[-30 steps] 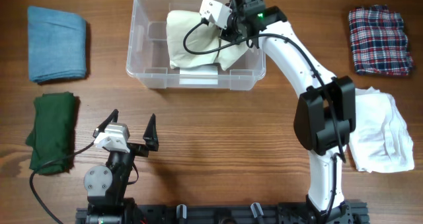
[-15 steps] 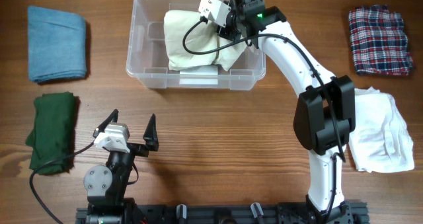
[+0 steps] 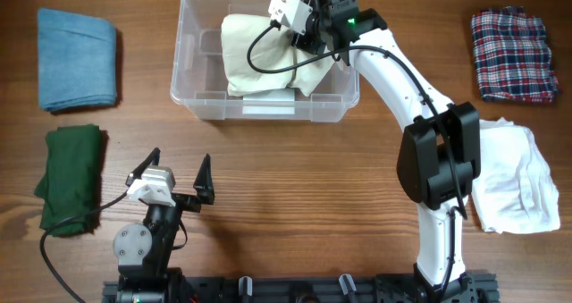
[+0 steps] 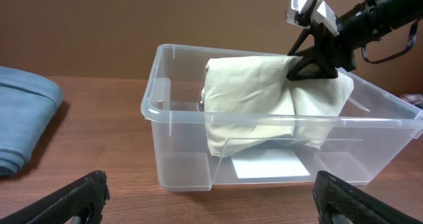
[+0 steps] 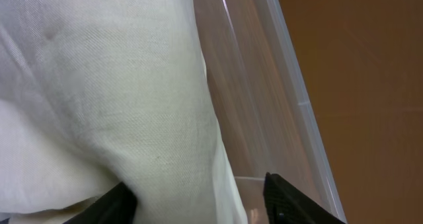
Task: Pack container
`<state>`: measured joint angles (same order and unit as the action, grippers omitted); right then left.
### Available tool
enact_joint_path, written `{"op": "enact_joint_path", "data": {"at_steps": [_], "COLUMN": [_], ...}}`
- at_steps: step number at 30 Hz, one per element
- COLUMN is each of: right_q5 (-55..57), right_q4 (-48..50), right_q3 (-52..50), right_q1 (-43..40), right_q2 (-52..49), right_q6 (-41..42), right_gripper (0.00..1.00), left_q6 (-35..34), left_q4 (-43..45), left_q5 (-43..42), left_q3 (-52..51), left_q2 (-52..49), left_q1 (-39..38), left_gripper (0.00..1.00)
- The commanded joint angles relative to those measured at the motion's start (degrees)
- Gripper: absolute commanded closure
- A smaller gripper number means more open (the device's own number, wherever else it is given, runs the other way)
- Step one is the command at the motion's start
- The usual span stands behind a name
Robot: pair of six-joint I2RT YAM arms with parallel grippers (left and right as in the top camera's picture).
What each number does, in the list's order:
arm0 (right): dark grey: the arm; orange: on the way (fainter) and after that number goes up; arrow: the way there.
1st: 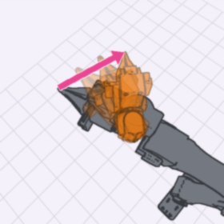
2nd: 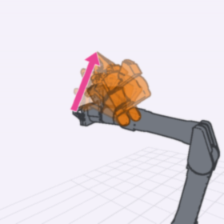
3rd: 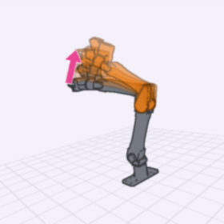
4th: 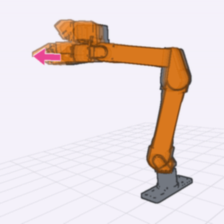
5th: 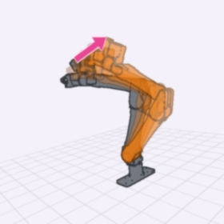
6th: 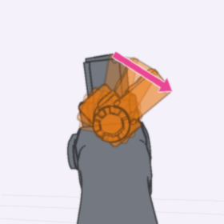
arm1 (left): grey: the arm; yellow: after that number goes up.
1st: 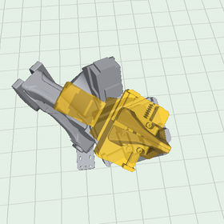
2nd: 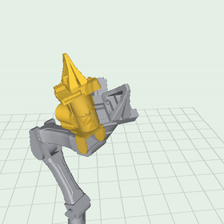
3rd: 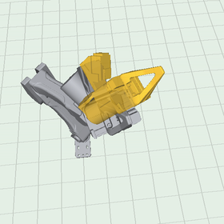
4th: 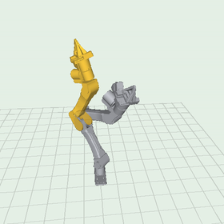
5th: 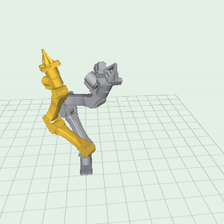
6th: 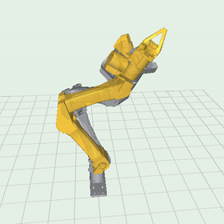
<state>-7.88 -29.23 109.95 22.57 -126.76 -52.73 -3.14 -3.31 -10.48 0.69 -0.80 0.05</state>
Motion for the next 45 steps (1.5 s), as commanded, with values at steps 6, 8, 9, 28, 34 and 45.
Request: {"op": "enact_joint_path", "data": {"at_steps": [6,8,9,28,34,45], "right_q5": [0.2,0.2,0.4,5.8,5.6,5.3], "right_q4": [-2.8,-3.2,-3.0,11.1,8.3,-9.4], "right_q3": [0.1,0.1,0.1,0.2,0.2,0.2], "right_q1": [0.5,0.8,1.0,1.2,1.5,5.7], "right_q2": [1.9,2.1,2.2,5.0,5.0,6.2], "right_q6": [0.4,0.2,0.2,-6.2,-5.6,-5.6], "right_gripper": [0.96,0.96,0.96,0.96,0.96,0.96], "left_q6": [-0.3,-0.3,-0.3,-0.3,-0.3,-0.3], "left_q4": [-0.2,-0.2,-0.2,-0.2,-0.2,-0.2], "left_q5": [0.5,0.5,0.5,0.5,0.5,0.5], "left_q3": [-0.4,-0.4,-0.4,-0.3,-0.3,-0.4], "left_q2": [0.4,0.4,0.4,0.4,0.4,0.4], "left_q1": [-0.3,-0.3,-0.3,-0.3,-0.3,-0.3], "left_gripper": [0.0,0.0,0.0,0.0,0.0,0.0]}}
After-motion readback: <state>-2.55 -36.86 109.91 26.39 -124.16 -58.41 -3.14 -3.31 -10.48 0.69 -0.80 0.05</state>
